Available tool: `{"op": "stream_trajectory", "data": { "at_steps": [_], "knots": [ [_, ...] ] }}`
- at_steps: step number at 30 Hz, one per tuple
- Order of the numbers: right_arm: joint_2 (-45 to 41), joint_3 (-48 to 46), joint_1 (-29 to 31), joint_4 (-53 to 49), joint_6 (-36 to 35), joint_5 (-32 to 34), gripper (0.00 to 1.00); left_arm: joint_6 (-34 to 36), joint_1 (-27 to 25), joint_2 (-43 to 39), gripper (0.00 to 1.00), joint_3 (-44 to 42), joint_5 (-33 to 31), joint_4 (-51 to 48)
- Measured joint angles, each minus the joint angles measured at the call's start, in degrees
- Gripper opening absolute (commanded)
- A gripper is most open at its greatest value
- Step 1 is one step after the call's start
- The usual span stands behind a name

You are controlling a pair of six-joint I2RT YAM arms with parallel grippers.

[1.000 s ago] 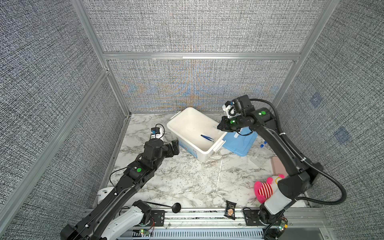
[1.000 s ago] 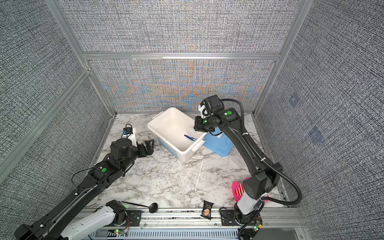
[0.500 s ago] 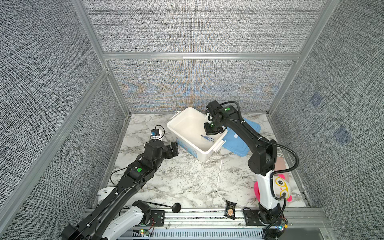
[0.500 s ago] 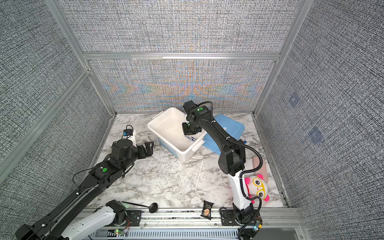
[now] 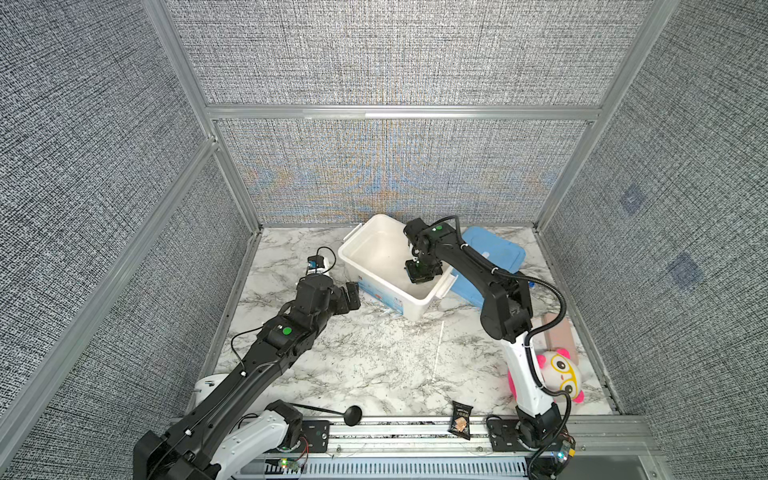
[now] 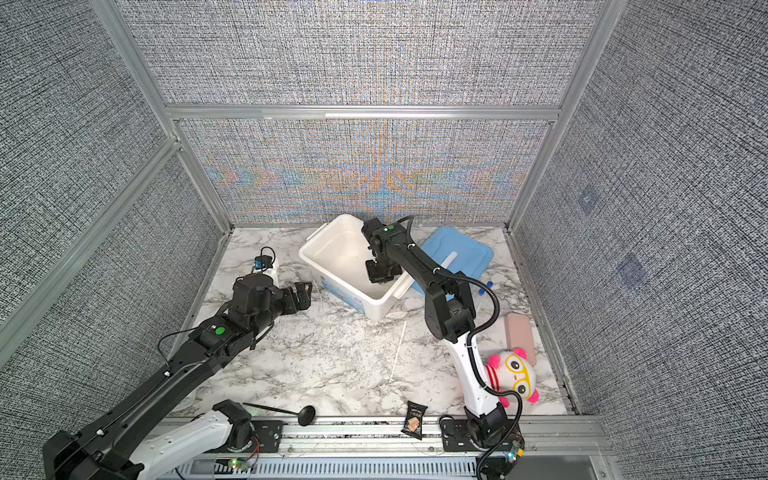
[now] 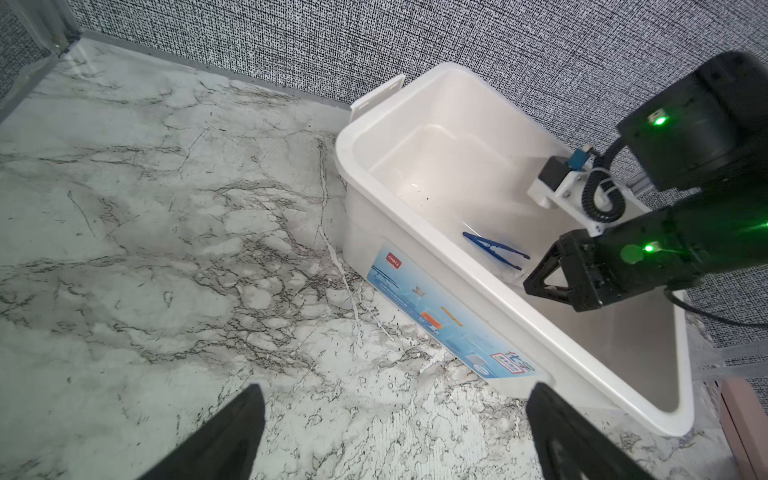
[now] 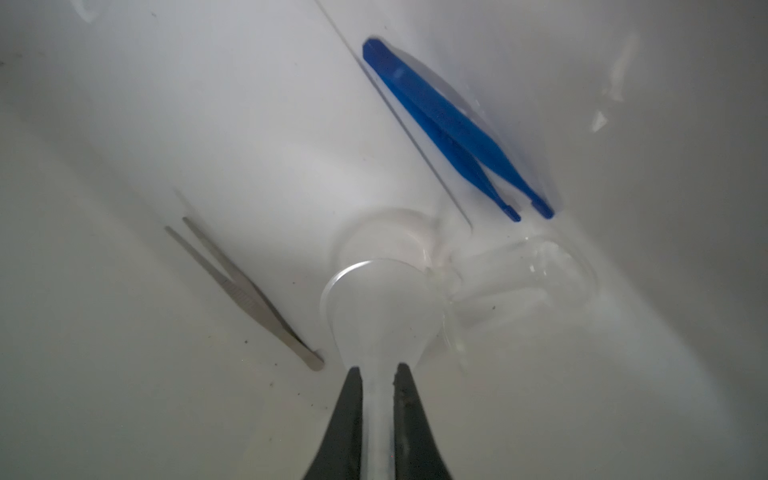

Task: Organize the chemistry lab equipment
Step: 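Lift the clear funnel with the right gripper and lower it into the bin, then release the funnel and move the right gripper down to the glass rod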

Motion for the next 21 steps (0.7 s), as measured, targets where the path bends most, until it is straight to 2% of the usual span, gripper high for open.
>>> {"op": "stream_trajectory", "data": {
  "at_steps": [9, 14, 21],
  "knots": [
    [0.3, 0.6, 0.3, 1.0, 0.4, 0.0, 0.18, 0.0, 0.1, -0.1, 0.99, 0.5, 0.0, -0.1],
    [-0.9, 1.0, 1.0, 0.8, 0.4, -0.2, 0.36, -0.1, 0.2, 0.1, 0.99, 0.8, 0.0, -0.1],
    [-5.3, 3.0, 2.2, -0.5, 0.3, -0.1, 0.51, 0.0, 0.2, 0.2, 0.99, 1.1, 0.0, -0.1]
  ]
}}
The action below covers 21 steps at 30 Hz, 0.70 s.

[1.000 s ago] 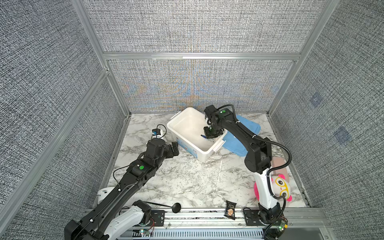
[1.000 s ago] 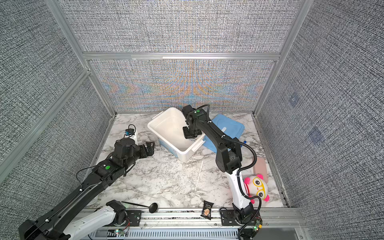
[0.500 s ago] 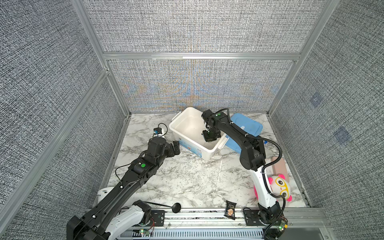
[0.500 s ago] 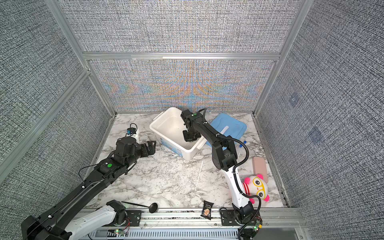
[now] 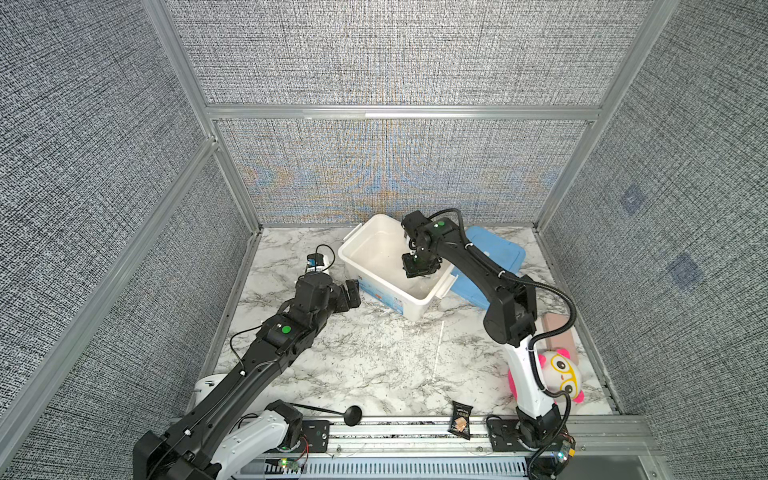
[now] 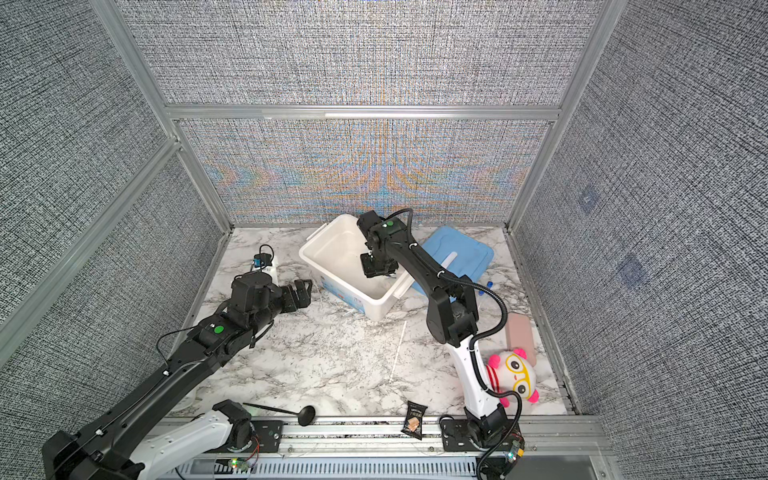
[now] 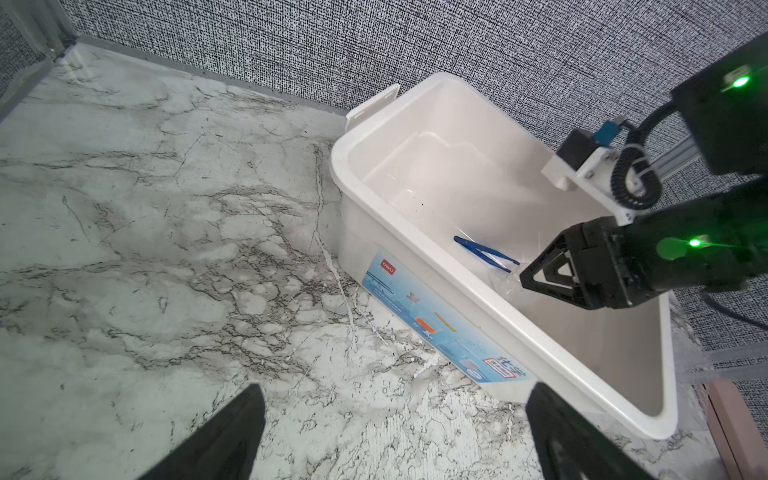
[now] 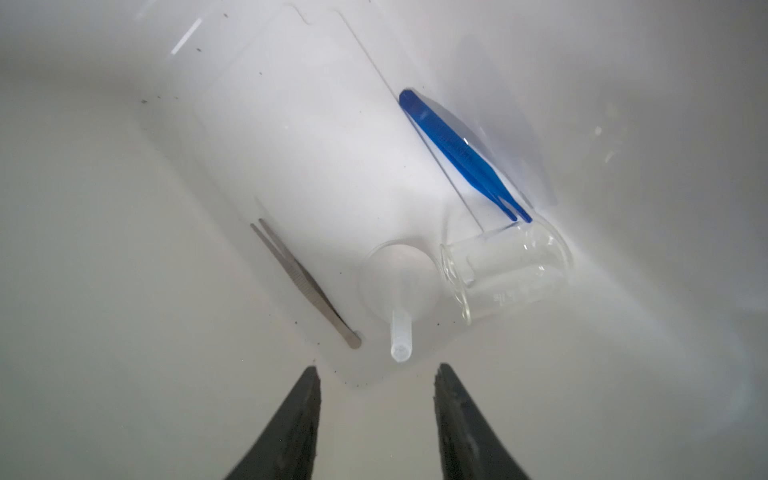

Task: Organize the chemistry lab equipment
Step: 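Release the funnel and move the right gripper down to the glass rod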

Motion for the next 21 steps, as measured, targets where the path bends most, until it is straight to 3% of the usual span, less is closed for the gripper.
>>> {"op": "stream_trajectory", "data": {
  "at_steps": [6, 12, 16, 18, 21],
  "knots": [
    [-8.3, -0.9, 1.6, -0.3, -0.7, 2.0, 0.57, 0.0, 0.0, -0.7, 0.99, -0.3, -0.1, 0.0],
    [-20.5, -8.8, 3.5, 0.5, -2.1, 5.1, 0.57, -0.1, 0.0, -1.2, 0.99, -2.0, -1.8, 1.3],
    [-30.1, -18.2, 3.7, 2.3, 0.3, 9.0, 0.55, -0.4, 0.0, -1.9, 0.99, -3.0, -4.2, 1.7],
    [-35.0, -25.2, 3.5, 3.8, 2.6, 10.8, 0.49, -0.9, 0.1, -2.8, 0.99, -4.2, -4.9, 2.6],
    [-41.5, -36.4, 3.4, 5.8, 8.5, 12.2, 0.46, -0.9, 0.1, -4.0, 0.99, -5.5, -5.9, 2.0]
  ]
}}
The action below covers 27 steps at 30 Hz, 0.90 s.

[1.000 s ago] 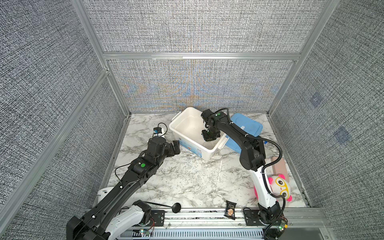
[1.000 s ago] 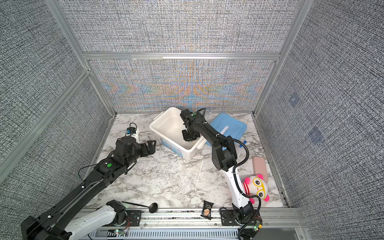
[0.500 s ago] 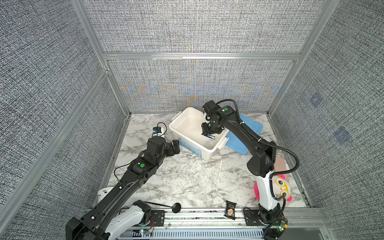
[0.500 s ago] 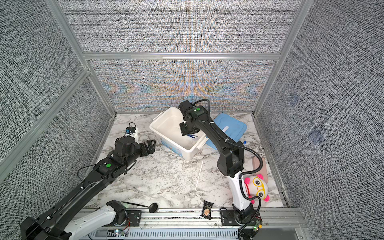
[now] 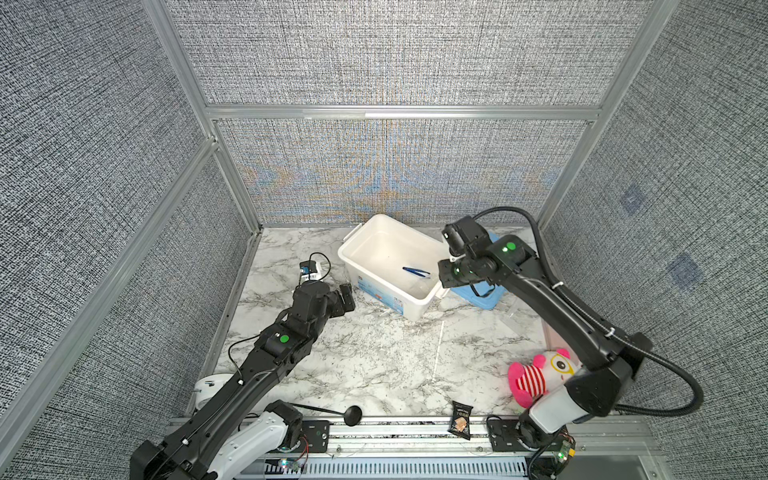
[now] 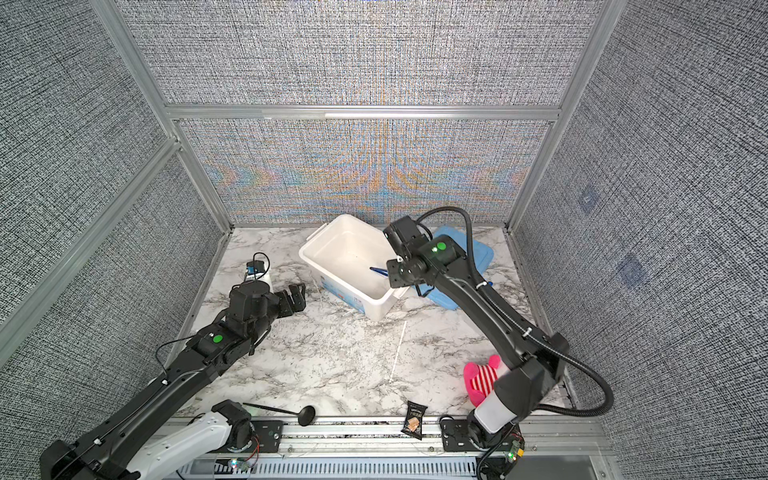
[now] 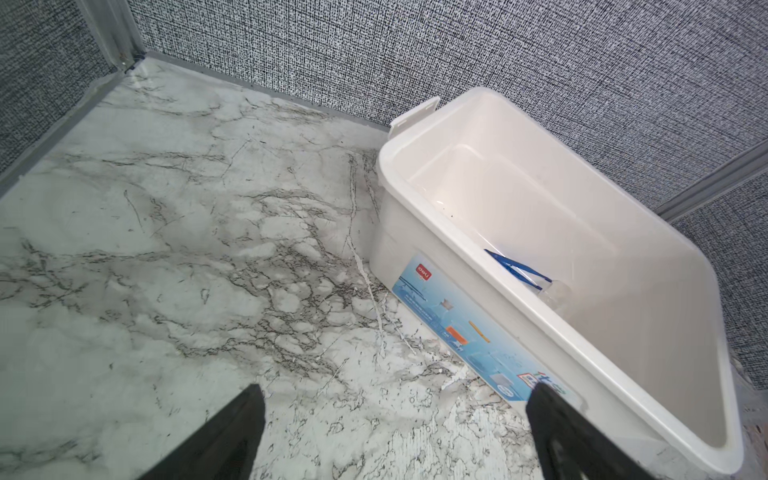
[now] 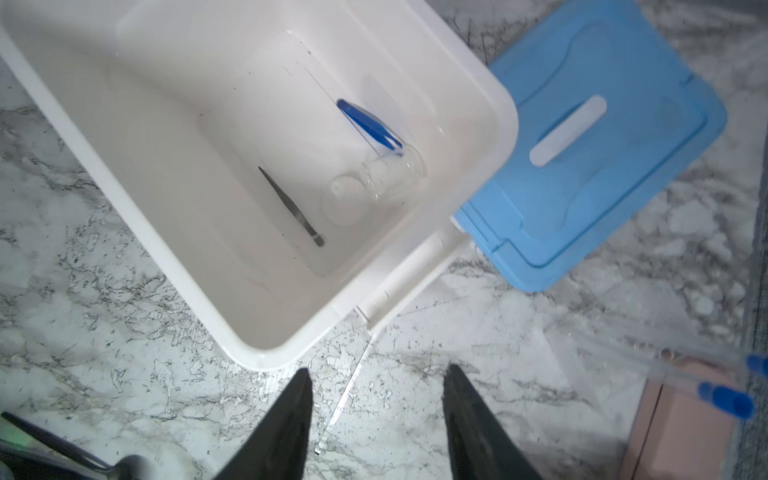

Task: Organize the chemistry lab equipment
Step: 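Release the funnel and move the right gripper down to the glass rod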

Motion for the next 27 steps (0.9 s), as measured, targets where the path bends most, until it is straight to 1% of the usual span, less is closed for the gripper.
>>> {"op": "stream_trajectory", "data": {
  "at_steps": [5, 7, 9, 11, 14, 17, 23, 27],
  "knots": [
    [-7.6, -17.7, 1.7, 2.7, 13.4, 0.6, 0.41, 0.0, 0.3, -2.4, 0.99, -2.1, -2.4, 0.3],
    [-8.8, -23.8, 3.3, 4.9, 17.0, -0.8, 0.41, -0.5, 0.4, -2.6, 0.99, -2.9, -2.8, 0.4],
    [-9.1, -28.7, 5.3, 8.3, 19.0, -2.0, 0.39, -0.9, 0.4, -2.6, 0.99, -3.4, -2.8, 1.0],
    [-8.7, -32.7, 8.0, 12.3, 20.1, -2.9, 0.34, -1.1, 0.5, -1.9, 0.99, -3.3, -2.8, 1.4],
    [-7.0, -36.6, 10.5, 17.9, 21.0, -3.2, 0.32, -1.4, 0.7, -1.2, 0.99, -2.0, -2.8, 1.4],
    [-4.6, -39.5, 10.9, 21.8, 21.9, -3.5, 0.32, -1.4, 0.7, -1.4, 0.99, -1.6, -2.9, 1.4],
    [0.7, -40.8, 11.2, 27.1, 22.5, -4.9, 0.32, -2.3, 0.7, -3.7, 0.99, -3.1, -4.2, 1.4],
    [2.8, -41.3, 11.2, 28.6, 22.5, -5.7, 0.31, -2.5, 0.7, -4.2, 0.99, -3.9, -5.0, 1.3]
  ]
}}
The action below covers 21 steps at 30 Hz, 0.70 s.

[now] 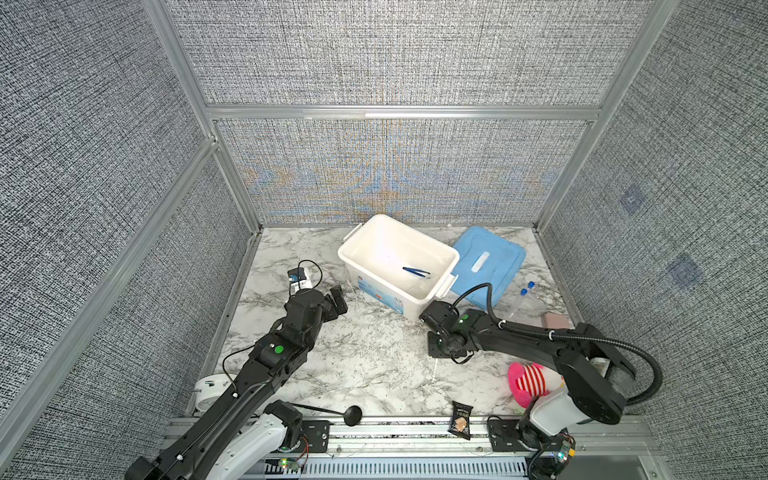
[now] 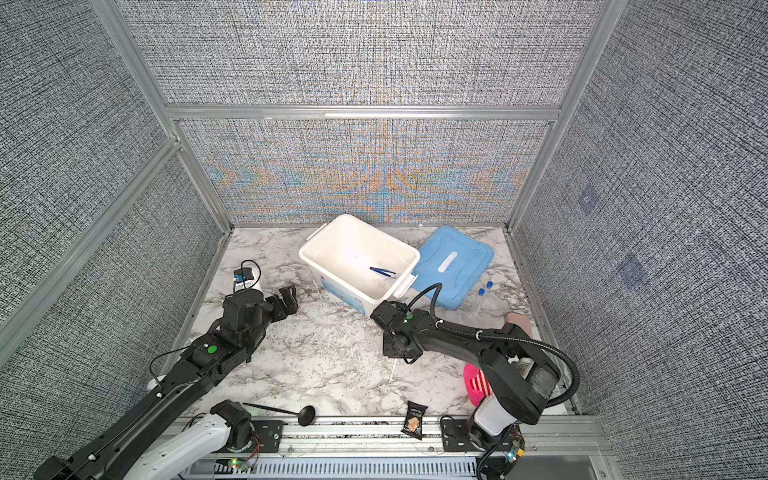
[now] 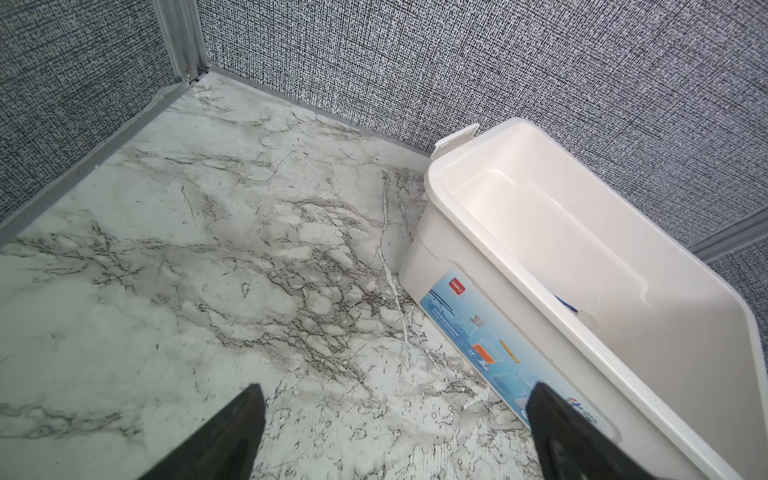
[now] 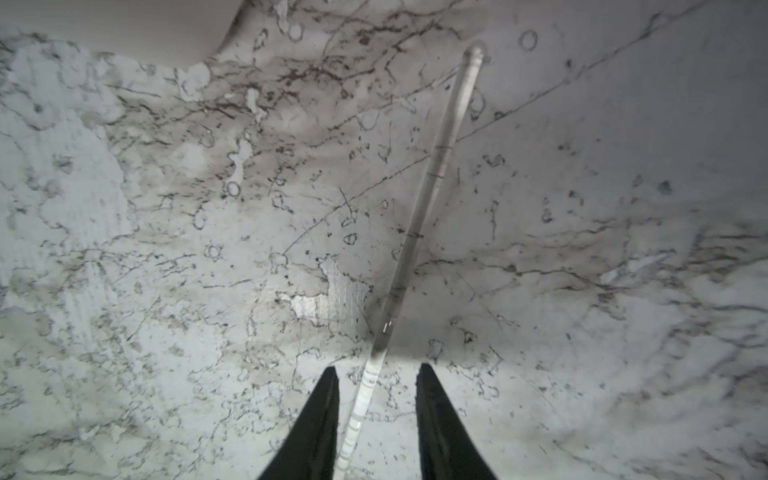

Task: Organize the chemistry lab equipment

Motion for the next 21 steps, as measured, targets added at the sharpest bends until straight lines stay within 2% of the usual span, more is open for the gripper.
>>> {"op": "stream_trajectory", "data": {
  "at_steps": [8, 13, 21],
  "knots": [
    [2.3, -1.4, 0.0, 2.1, 1.7, -0.5, 0.22, 1.3, 0.0, 0.5, 0.99, 0.0, -0.7, 0.1],
    [1.9, -1.4, -0.2, 0.9, 4.1, 0.4, 0.09, 2.3, 0.0, -0.7, 0.99, -1.1, -0.2, 0.5],
    [1.4, -1.1, -0.9, -2.0, 5.9, 0.7, 0.05, 2.8, 0.0, -2.6, 0.99, -2.3, -0.3, 0.6]
  ]
}}
